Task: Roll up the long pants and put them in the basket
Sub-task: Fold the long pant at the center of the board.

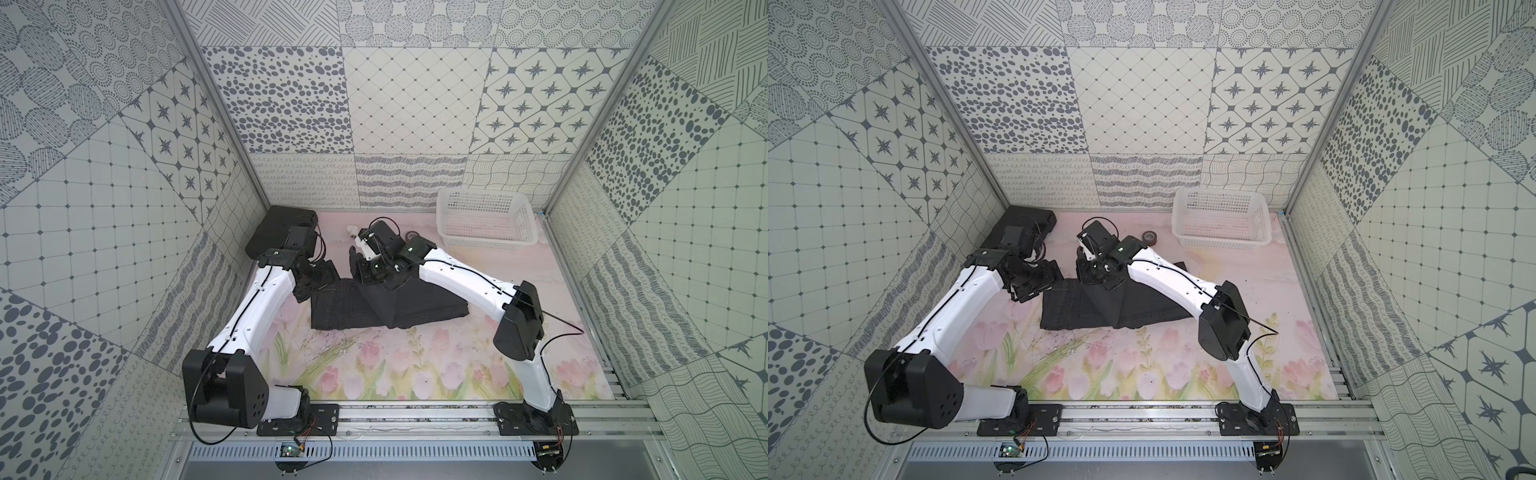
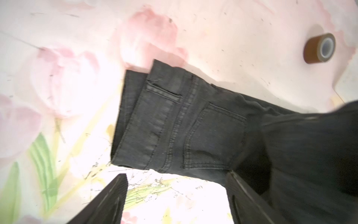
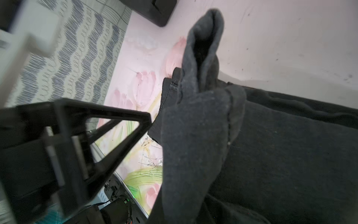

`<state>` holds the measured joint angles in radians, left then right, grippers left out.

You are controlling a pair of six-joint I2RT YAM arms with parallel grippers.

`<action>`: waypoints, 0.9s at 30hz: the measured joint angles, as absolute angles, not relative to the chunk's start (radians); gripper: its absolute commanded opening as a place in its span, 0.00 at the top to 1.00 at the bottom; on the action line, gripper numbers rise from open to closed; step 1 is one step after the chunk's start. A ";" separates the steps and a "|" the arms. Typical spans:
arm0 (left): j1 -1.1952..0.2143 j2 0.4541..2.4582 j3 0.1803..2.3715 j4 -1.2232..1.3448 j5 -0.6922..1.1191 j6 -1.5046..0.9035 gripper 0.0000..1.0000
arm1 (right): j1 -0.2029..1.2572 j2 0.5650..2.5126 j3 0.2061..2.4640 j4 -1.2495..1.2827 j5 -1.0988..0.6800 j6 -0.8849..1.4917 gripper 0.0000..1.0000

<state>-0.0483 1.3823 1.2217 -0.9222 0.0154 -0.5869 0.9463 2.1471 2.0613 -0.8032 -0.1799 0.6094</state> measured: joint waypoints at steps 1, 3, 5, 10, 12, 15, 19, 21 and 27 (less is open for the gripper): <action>-0.042 1.376 1.217 -0.926 0.009 -0.593 0.17 | 0.955 2.167 2.067 -0.802 -0.171 0.616 1.00; -0.029 1.360 1.208 -0.934 -0.008 -0.600 0.17 | 0.969 2.208 2.079 -0.800 -0.152 0.631 1.00; -0.020 1.349 1.201 -0.940 -0.019 -0.606 0.17 | 0.975 2.235 2.086 -0.786 -0.129 0.649 1.00; -0.009 1.329 1.193 -0.958 -0.044 -0.611 0.17 | 0.974 2.275 2.134 -0.772 -0.059 0.691 1.00; -0.004 1.317 1.193 -0.962 -0.056 -0.616 0.17 | 0.970 2.283 2.169 -0.769 -0.033 0.704 1.00; 0.003 1.301 1.193 -0.963 -0.065 -0.617 0.17 | 0.967 2.305 2.249 -0.769 -0.020 0.717 0.98; 0.015 1.287 1.194 -0.971 -0.076 -0.624 0.18 | 0.971 2.364 2.347 -0.761 -0.043 0.731 0.90; 0.018 1.282 1.194 -0.974 -0.082 -0.624 0.18 | 0.984 2.408 2.370 -0.757 -0.065 0.735 0.88; 0.029 1.266 1.194 -0.984 -0.093 -0.627 0.17 | 1.031 2.538 2.391 -0.759 -0.140 0.749 0.60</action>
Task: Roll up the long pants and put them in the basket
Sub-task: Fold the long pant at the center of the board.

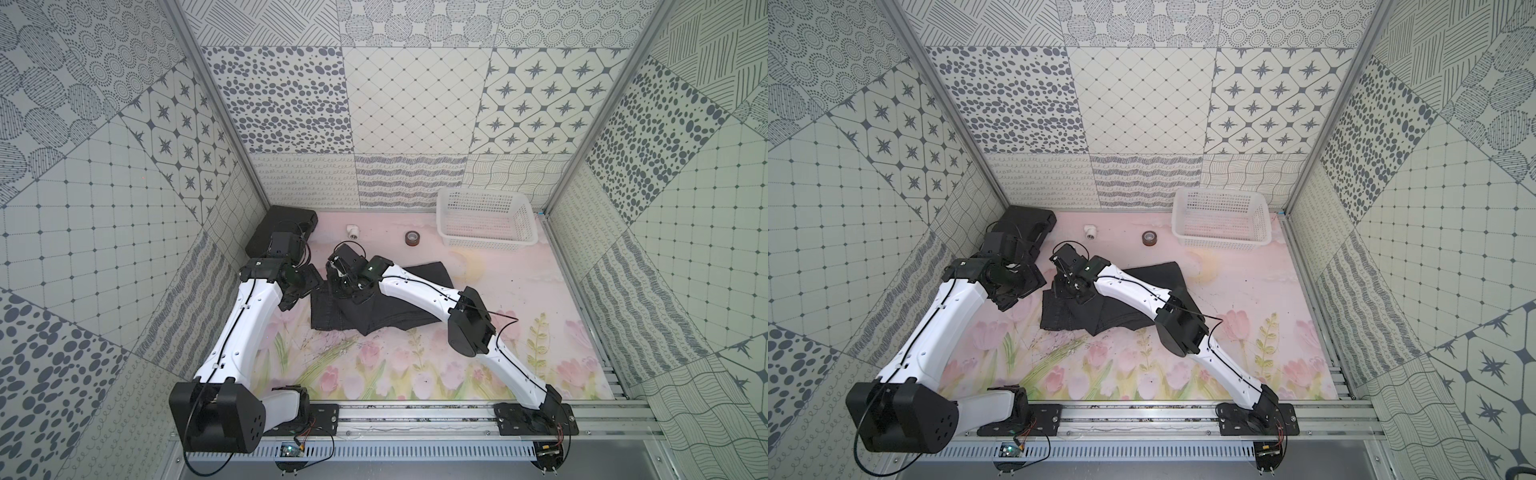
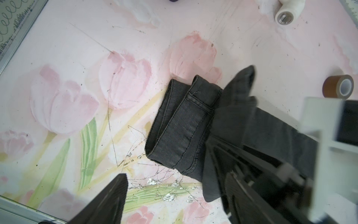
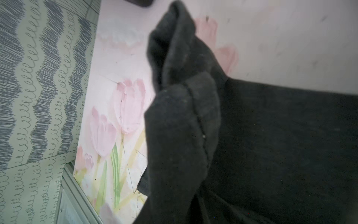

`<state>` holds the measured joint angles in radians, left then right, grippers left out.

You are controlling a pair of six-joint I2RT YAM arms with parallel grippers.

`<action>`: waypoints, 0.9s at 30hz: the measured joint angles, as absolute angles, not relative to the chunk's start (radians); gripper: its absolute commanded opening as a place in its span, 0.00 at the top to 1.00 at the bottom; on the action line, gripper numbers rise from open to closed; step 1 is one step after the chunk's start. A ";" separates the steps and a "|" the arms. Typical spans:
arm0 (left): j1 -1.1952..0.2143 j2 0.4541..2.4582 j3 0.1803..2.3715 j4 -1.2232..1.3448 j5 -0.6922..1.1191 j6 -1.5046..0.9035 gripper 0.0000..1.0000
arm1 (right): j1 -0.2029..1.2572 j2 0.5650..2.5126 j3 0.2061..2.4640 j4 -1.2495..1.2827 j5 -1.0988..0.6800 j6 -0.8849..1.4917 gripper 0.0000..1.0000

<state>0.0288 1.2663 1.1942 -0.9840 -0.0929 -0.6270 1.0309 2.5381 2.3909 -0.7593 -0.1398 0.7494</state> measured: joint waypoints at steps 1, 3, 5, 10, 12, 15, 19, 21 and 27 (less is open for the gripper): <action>0.030 1.264 1.195 -0.986 -0.095 -0.627 0.17 | 1.035 2.551 2.397 -0.759 -0.155 0.754 0.53; 0.035 1.259 1.198 -0.992 -0.101 -0.627 0.17 | 1.040 2.569 2.431 -0.765 -0.199 0.766 0.32; 0.039 1.255 1.206 -1.001 -0.108 -0.629 0.18 | 1.042 2.574 2.464 -0.767 -0.250 0.782 0.31; 0.042 1.254 1.246 -1.006 -0.107 -0.642 0.24 | 1.020 2.420 2.307 -0.743 -0.312 0.776 0.30; 0.023 1.264 1.262 -1.005 -0.107 -0.652 0.26 | 0.989 2.236 2.077 -0.714 -0.329 0.773 0.32; -0.071 1.307 1.300 -1.002 -0.108 -0.664 0.27 | 0.856 1.967 1.771 -0.639 -0.358 0.780 0.33; -0.248 1.404 1.364 -0.979 -0.108 -0.688 0.32 | 0.566 1.784 1.516 -0.544 -0.363 0.759 0.39; -0.323 1.467 1.397 -0.959 -0.105 -0.697 0.34 | 0.466 1.774 1.435 -0.536 -0.360 0.728 0.42; -0.500 1.711 1.558 -0.894 -0.055 -0.683 0.39 | 0.466 1.861 1.346 -0.579 -0.407 0.643 0.49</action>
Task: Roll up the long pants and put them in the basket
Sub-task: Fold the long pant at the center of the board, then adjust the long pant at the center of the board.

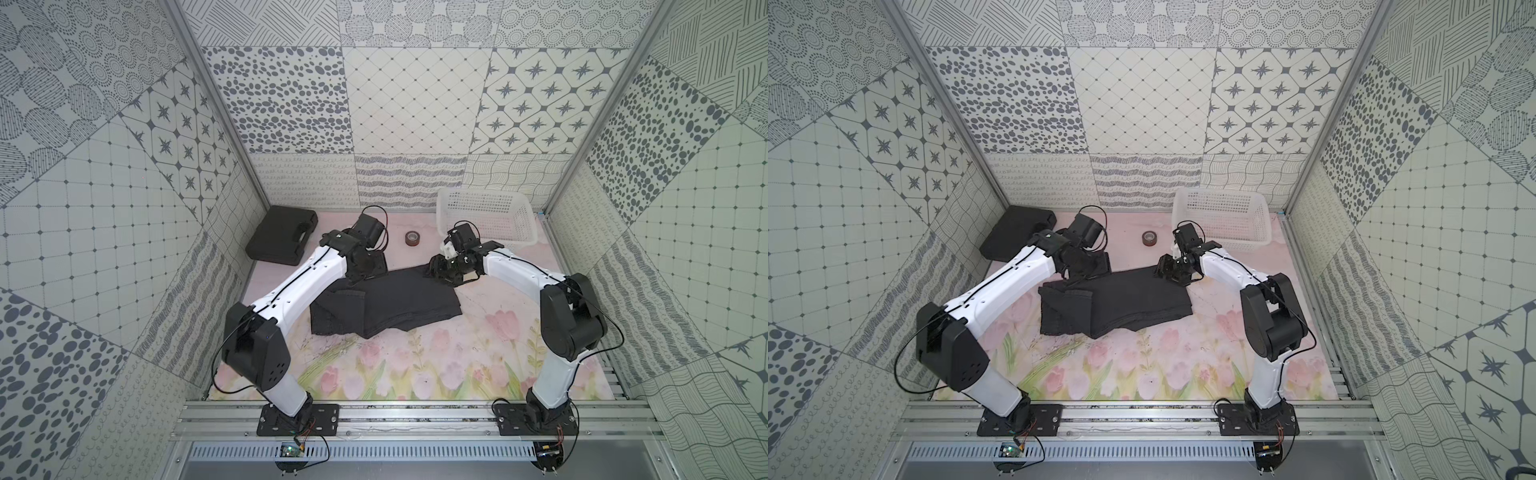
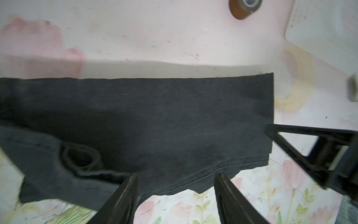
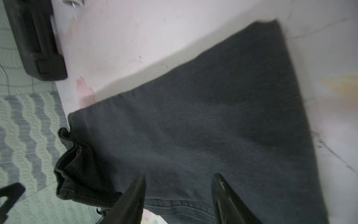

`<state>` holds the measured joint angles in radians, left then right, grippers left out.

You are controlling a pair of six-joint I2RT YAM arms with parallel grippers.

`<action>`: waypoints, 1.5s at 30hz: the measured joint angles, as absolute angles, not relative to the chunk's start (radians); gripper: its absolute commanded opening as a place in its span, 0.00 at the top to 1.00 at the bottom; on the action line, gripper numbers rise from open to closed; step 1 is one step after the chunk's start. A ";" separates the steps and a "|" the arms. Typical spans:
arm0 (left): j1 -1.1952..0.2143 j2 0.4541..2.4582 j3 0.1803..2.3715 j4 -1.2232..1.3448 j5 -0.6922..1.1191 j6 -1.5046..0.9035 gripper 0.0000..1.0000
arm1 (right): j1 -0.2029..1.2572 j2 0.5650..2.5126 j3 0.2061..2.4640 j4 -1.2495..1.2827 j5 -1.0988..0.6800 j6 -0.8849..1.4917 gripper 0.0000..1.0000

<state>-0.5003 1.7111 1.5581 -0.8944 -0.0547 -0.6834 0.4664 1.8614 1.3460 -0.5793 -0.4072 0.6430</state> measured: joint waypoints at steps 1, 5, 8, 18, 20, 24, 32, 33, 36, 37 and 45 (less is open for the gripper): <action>-0.519 1.762 1.592 -0.883 -0.047 -0.678 0.39 | 0.474 1.875 1.346 -0.579 -0.411 0.635 0.49; -0.549 1.883 1.654 -0.851 -0.034 -0.672 0.41 | 0.489 1.914 1.346 -0.580 -0.414 0.600 0.54; -0.550 1.919 1.617 -0.841 -0.043 -0.669 0.43 | 0.482 1.937 1.346 -0.594 -0.393 0.575 0.56; -0.409 1.635 1.192 -0.982 -0.231 -0.706 0.36 | 0.471 1.931 1.270 -0.585 -0.371 0.538 0.58; -0.387 1.579 1.148 -1.024 -0.264 -0.723 0.36 | 0.471 1.924 1.260 -0.576 -0.370 0.534 0.58; -0.377 1.480 1.151 -1.081 -0.289 -0.752 0.37 | 0.481 1.899 1.258 -0.605 -0.346 0.515 0.58; -0.437 1.605 1.232 -0.990 -0.226 -0.820 0.42 | 0.535 1.949 1.496 -0.651 -0.270 0.393 0.66; -0.437 1.629 1.223 -0.967 -0.215 -0.833 0.42 | 0.540 1.974 1.524 -0.646 -0.260 0.376 0.68; -0.427 1.687 1.188 -0.910 -0.183 -0.869 0.38 | 0.548 2.035 1.520 -0.640 -0.231 0.335 0.73; -0.422 1.701 1.181 -0.897 -0.178 -0.879 0.37 | 0.548 2.047 1.501 -0.646 -0.217 0.324 0.75; -0.377 1.846 1.213 -0.844 -0.130 -0.922 0.32 | 0.565 1.940 1.274 -0.580 -0.176 0.307 0.84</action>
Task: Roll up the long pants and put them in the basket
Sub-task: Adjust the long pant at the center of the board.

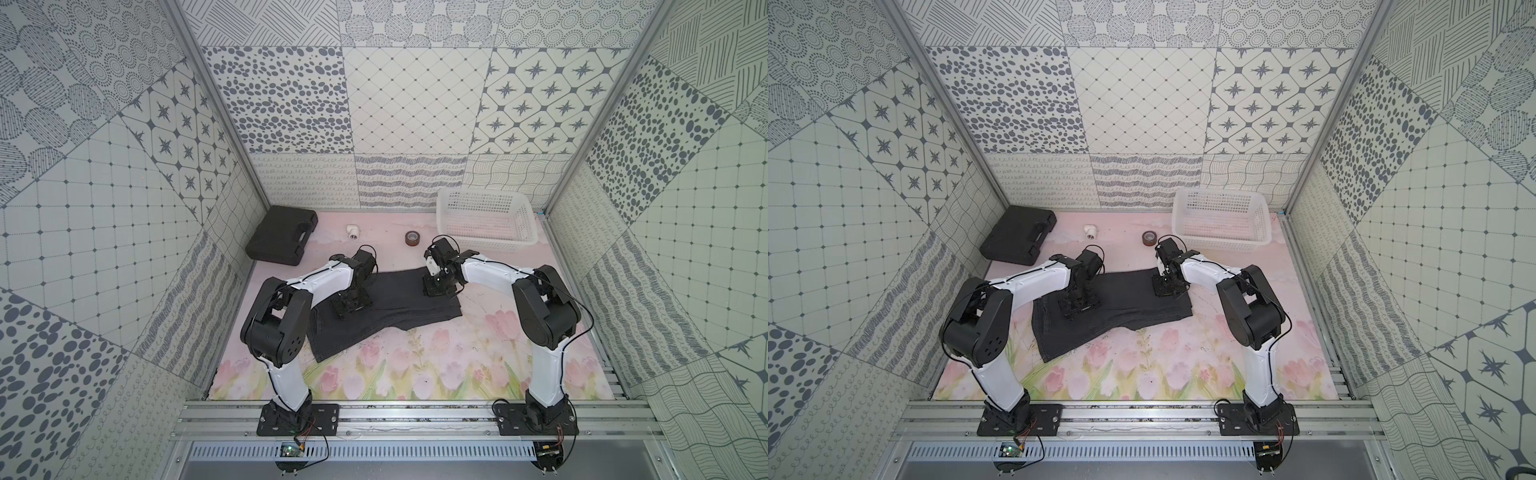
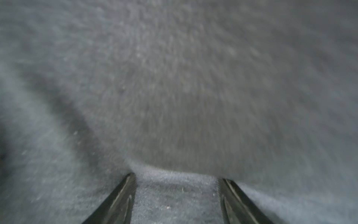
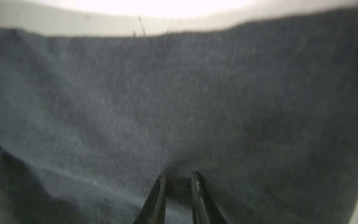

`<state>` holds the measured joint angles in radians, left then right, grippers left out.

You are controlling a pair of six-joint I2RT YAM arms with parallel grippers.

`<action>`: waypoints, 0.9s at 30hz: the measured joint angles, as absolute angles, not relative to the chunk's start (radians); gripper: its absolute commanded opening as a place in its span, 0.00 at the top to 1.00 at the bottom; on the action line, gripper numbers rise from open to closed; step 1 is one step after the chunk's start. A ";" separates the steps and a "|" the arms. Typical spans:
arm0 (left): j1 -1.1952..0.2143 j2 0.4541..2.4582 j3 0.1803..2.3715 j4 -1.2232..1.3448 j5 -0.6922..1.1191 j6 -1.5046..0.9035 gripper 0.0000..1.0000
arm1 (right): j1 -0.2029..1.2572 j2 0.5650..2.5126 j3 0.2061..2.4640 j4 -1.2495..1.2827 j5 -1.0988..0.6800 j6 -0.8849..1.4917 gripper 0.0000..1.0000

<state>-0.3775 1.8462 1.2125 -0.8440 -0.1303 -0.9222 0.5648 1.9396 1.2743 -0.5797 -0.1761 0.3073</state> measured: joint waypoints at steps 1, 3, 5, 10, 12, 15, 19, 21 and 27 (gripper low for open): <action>-0.376 1.866 1.236 -0.861 -0.125 -0.919 0.32 | 0.573 1.911 1.234 -0.569 -0.181 0.316 0.85; -0.372 1.925 1.319 -0.918 -0.118 -0.903 0.32 | 0.602 1.837 1.126 -0.551 -0.198 0.348 0.85; -0.373 1.983 1.404 -0.958 -0.115 -0.885 0.31 | 0.642 1.782 1.046 -0.544 -0.215 0.382 0.86; -0.381 2.122 1.636 -0.991 -0.104 -0.804 0.31 | 0.797 1.702 0.939 -0.509 -0.305 0.481 0.87; -0.385 2.177 1.731 -1.003 -0.092 -0.762 0.31 | 0.869 1.704 0.933 -0.488 -0.353 0.521 0.87; -0.392 2.249 1.858 -1.021 -0.073 -0.704 0.29 | 0.969 1.749 0.966 -0.447 -0.421 0.562 0.87; -0.385 2.289 1.968 -1.027 -0.076 -0.649 0.28 | 1.035 1.840 1.060 -0.413 -0.484 0.569 0.80; -0.376 2.290 2.003 -1.018 -0.084 -0.624 0.27 | 1.039 1.856 1.087 -0.411 -0.495 0.559 0.77; -0.346 2.288 2.099 -1.001 -0.085 -0.575 0.27 | 0.936 1.801 1.113 -0.420 -0.459 0.432 0.60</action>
